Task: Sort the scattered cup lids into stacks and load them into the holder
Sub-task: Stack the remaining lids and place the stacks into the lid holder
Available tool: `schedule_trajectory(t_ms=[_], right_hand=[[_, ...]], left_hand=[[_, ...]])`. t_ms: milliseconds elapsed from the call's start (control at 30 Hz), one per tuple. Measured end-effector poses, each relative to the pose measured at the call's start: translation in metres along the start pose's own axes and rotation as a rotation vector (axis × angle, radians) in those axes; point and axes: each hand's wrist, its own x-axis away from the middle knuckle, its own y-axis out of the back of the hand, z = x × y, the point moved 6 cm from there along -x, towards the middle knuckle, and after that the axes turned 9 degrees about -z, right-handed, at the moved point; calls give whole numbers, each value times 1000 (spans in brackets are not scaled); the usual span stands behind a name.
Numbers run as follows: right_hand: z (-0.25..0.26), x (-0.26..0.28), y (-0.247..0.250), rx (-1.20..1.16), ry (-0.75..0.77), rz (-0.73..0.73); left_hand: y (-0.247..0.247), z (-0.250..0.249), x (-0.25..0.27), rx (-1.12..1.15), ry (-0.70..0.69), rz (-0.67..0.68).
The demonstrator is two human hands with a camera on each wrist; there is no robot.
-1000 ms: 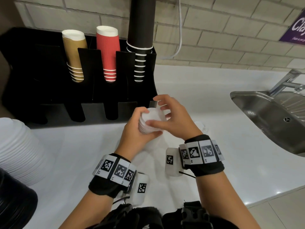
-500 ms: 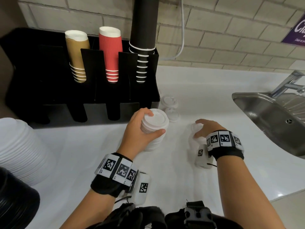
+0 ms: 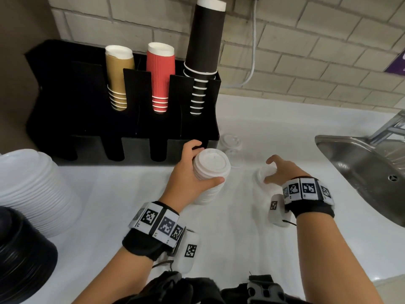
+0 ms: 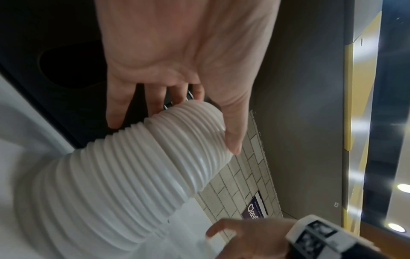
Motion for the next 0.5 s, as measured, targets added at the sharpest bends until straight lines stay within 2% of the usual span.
schedule_trajectory(t_ms=[100, 200, 333, 500], right_hand=[[22, 14, 27, -324, 98, -81], [58, 40, 46, -657, 287, -81], [100, 68, 47, -715, 501, -38], [117, 77, 36, -679, 576, -27]], left_hand=[[0, 2, -2, -38, 16, -11], [-1, 2, -1, -49, -2, -20], [-2, 1, 1, -18, -10, -36], [0, 3, 5, -18, -4, -61]])
